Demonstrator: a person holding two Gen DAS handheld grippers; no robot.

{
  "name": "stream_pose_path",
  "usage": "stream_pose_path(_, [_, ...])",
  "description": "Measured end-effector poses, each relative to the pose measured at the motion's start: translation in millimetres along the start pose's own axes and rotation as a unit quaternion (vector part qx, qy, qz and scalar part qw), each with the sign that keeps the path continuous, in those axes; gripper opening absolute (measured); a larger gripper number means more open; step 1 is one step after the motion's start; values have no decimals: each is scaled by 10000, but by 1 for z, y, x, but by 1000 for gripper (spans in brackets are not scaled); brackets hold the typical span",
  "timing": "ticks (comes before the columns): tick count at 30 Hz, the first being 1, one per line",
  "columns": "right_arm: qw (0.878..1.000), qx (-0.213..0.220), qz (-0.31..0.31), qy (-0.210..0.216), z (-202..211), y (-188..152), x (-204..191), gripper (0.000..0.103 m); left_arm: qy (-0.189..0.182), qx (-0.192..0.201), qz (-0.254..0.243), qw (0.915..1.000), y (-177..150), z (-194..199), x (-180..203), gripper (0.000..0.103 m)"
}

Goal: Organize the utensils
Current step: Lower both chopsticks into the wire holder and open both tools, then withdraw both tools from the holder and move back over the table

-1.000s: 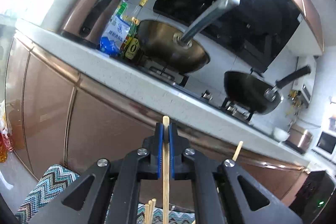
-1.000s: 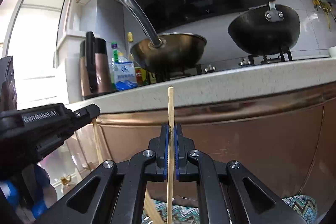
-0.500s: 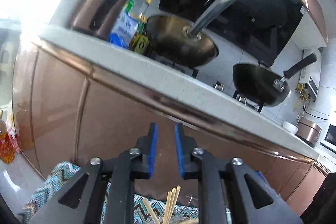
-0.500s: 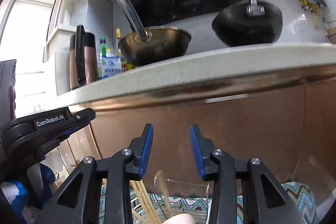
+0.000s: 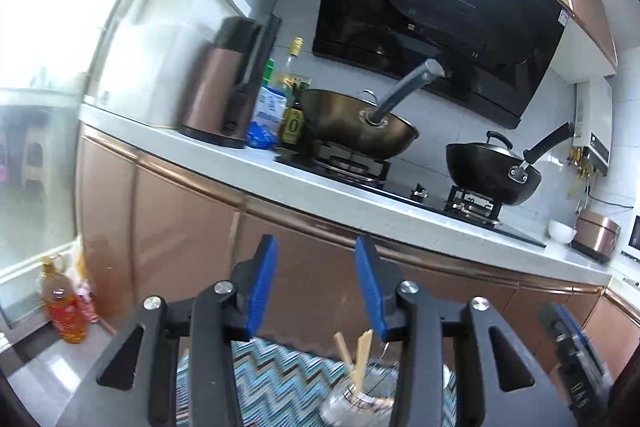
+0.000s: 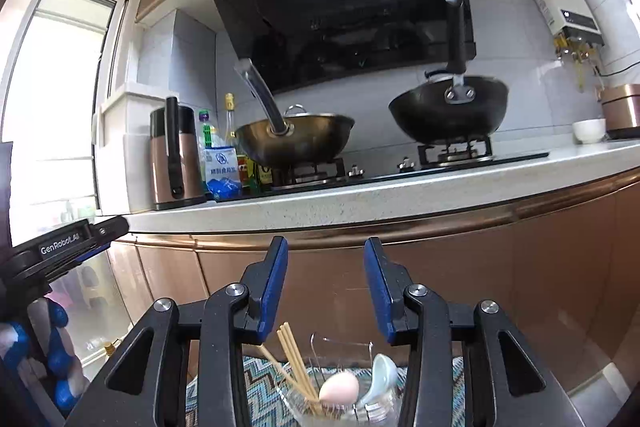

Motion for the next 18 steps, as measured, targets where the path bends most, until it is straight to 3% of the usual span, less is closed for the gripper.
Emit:
stream_pose_path(6, [9995,312,8,-34,58,18,-7,53,221,48,-39,9997,13,56,-25,39])
stream_pose_path(12, [9982,536,251,13,107,27,-25,56,386,-6,-169,9991,15,101,-46,40])
stream_pose_path(18, [9992,354,192,-35,132,23,-20,56,492,-130,-358,9981,6,129,-63,41])
Point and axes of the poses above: each gripper's, at about its wrist camera, not at the fingertips, and z roughly against the way its jaws point, x to its right, y to its top, the point moved 3 cm from there along -z, roughly the way its jaws point, and after that the axes turned 8 degrees about z, right-handed, at the moved point
